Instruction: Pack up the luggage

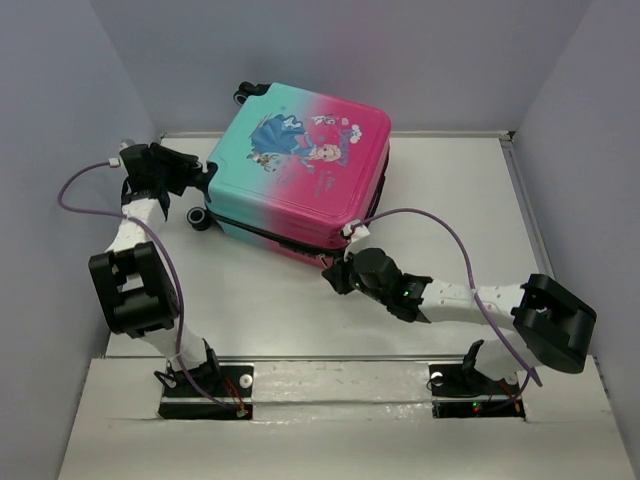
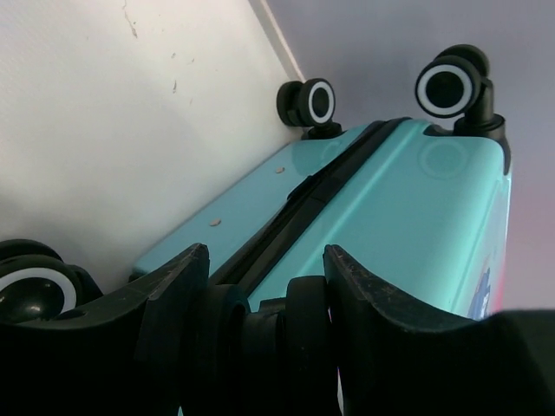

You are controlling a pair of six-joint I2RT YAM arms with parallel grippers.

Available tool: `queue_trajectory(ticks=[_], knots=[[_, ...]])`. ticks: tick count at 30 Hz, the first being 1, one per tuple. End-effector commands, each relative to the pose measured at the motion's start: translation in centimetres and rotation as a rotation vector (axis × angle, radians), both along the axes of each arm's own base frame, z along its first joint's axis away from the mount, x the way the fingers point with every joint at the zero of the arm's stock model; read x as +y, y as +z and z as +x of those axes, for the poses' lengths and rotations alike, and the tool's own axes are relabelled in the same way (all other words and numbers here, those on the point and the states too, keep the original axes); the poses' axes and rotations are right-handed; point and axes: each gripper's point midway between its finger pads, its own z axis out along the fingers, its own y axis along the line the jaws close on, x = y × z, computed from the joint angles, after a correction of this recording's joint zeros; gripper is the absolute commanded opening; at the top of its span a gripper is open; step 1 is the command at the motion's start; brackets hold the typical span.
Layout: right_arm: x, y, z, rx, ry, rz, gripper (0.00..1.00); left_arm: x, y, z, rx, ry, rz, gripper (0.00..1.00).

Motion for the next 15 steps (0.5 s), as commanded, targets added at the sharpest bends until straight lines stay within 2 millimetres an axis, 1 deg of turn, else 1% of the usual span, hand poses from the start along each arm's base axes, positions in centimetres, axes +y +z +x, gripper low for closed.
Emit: queue_trajectory(ticks=[1, 2, 3, 4, 5, 6, 7, 8, 9, 10, 11, 12, 13, 14, 15], knots=[[2.1, 2.9, -1.1, -0.018, 0.07, 0.1, 0.07, -5.7, 3.2, -2.8, -0.135, -0.152, 0.027, 0.06], [2.2, 2.8, -1.1, -0.011, 0.069, 0.104, 0.07, -6.5, 2.9, -3.5, -0.143, -0.167, 0.028, 0.06], [2.8, 3.1, -1.1, -0.003, 0.075, 0.125, 0.07, -7.5, 2.7, -4.2, -0.153, -0.177, 0.011, 0.06], [3.4, 2.6, -0.9, 0.005, 0.084, 0.127, 0.07, -10.1, 2.1, -5.9, -0.17, -0.226, 0.001, 0.06], [4.6, 3.4, -0.9, -0.002, 0.094, 0.144, 0.07, -11.2, 1.6, -6.8, -0.166, -0.248, -0.011, 0.06], [5.5, 2.3, -1.2, 0.011, 0.111, 0.122, 0.07, -13.3, 1.0, -8.5, -0.171, -0.294, -0.017, 0.06], [6.1, 2.3, -0.9, 0.007, 0.111, 0.118, 0.07, -13.9, 0.8, -9.2, -0.172, -0.308, -0.018, 0.06], [6.9, 2.2, -1.1, 0.006, 0.125, 0.113, 0.07, -14.0, 0.6, -9.8, -0.172, -0.311, -0.019, 0.06], [7.3, 2.2, -0.9, 0.001, 0.129, 0.106, 0.07, -15.3, 0.4, -11.3, -0.178, -0.346, -0.026, 0.06], [8.3, 2.2, -0.9, 0.0, 0.142, 0.097, 0.07, -15.8, 0.6, -12.0, -0.187, -0.364, -0.032, 0.06], [8.6, 2.2, -0.7, -0.012, 0.148, 0.084, 0.07, -16.5, 1.8, -13.1, -0.224, -0.389, -0.027, 0.06], [9.0, 2.1, -1.1, -0.007, 0.162, 0.08, 0.07, -16.7, 1.0, -13.5, -0.199, -0.398, -0.029, 0.06], [9.2, 2.3, -1.0, -0.024, 0.177, 0.066, 0.07, -17.6, 1.7, -15.1, -0.221, -0.431, -0.037, 0.06], [9.3, 2.5, -1.0, -0.033, 0.186, 0.056, 0.07, -18.1, 2.0, -15.9, -0.233, -0.445, -0.038, 0.06], [9.1, 2.3, -0.8, -0.047, 0.191, 0.025, 0.07, -18.4, 2.6, -17.2, -0.25, -0.457, -0.038, 0.06]])
